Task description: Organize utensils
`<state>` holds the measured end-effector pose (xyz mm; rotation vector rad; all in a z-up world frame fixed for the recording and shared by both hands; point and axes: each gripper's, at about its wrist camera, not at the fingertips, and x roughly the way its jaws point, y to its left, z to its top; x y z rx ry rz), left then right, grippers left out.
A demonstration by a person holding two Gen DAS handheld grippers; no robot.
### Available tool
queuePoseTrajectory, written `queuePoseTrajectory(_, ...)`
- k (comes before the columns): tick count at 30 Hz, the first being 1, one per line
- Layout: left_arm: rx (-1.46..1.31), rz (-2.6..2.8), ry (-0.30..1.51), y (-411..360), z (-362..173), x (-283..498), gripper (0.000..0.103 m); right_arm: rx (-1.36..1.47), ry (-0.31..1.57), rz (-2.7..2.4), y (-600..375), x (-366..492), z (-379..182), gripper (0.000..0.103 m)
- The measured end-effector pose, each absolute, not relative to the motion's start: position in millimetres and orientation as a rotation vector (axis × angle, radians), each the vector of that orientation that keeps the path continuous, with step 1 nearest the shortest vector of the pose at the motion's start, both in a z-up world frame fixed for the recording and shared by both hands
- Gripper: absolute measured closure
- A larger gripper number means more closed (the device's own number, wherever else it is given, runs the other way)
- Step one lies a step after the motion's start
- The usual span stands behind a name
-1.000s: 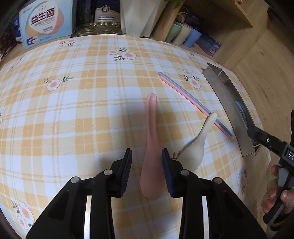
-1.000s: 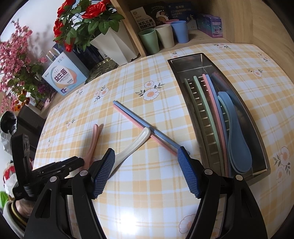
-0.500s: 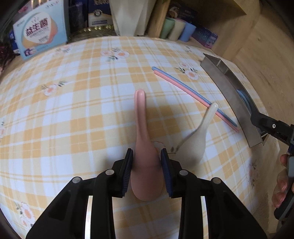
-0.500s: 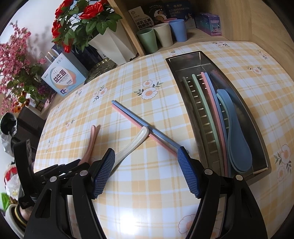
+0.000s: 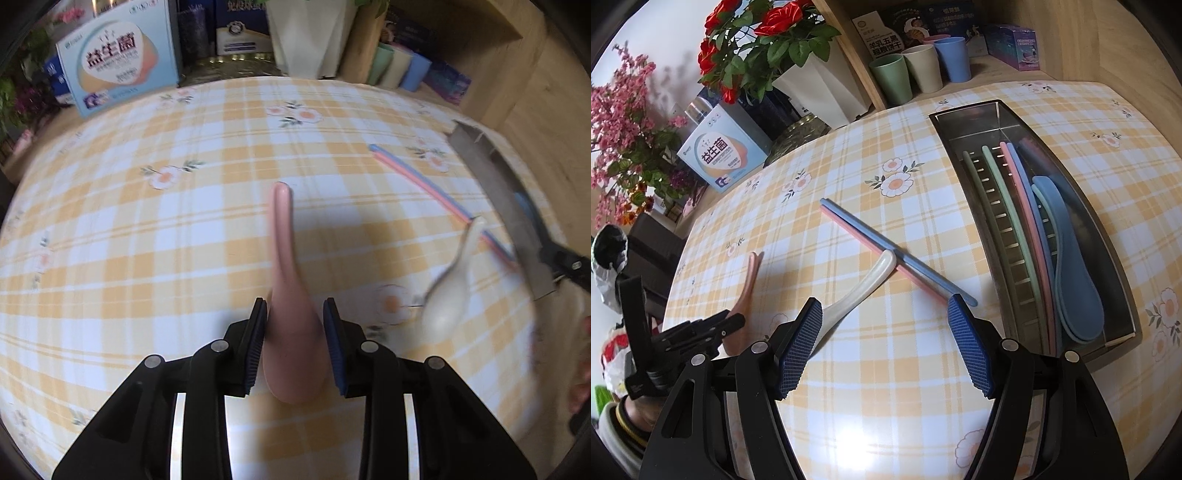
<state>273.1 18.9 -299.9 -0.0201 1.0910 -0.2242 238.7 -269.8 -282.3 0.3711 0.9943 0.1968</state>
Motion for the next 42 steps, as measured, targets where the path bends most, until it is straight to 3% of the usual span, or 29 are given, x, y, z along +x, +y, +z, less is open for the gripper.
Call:
queuePoseTrajectory(6,-0.127,-0.321,1.104,9,-297,272,0.073,0.376,0.994,0.195,-270,238,-283,0.035)
queuePoseTrajectory(8,-0.116,-0.335,1.103,4,-298,271,0.079,0.375,0.995,0.196,-270,239,-283,0.035)
queuePoseTrajectory(24,-0.197,-0.201,1.081,22,-303,292,0.079,0.321,1.022,0.284,-249,240,-288,0.035)
queuePoseTrajectory(29,-0.149,-0.272,1.055,17,-302,290,0.097,0.333,1.068,0.295,-237,248,-299,0.035)
queuePoseTrajectory(38,-0.134,-0.325,1.082,39,-314,278,0.099,0.333,1.152,0.28,-211,273,-324,0.036)
queuePoseTrajectory(42,-0.209,-0.334,1.07,58,-318,272,0.099,0.291,1.15,0.247,-198,284,-325,0.041)
